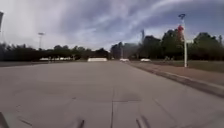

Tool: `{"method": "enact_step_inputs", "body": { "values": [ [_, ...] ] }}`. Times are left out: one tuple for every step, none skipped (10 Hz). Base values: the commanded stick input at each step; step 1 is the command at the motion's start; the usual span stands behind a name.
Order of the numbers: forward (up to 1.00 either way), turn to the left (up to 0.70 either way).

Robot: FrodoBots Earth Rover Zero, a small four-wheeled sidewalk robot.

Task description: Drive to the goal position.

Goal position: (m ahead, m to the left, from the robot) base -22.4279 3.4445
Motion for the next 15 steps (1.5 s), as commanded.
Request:
{"method": "enact_step_inputs", "body": {
  "values": [
    [1.00,0.27],
    [1.00,0.27],
    [1.00,0.27],
    [1.00,0.27],
    [1.00,0.27],
    [1.00,0.27],
    [1.00,0.27],
    [1.00,0.27],
    [1.00,0.27],
    [1.00,0.27],
    [1.00,0.27],
    [1.00,0.27],
    [1.00,0.27],
    [1.00,0.27],
    [1.00,0.27]
  ]
}}
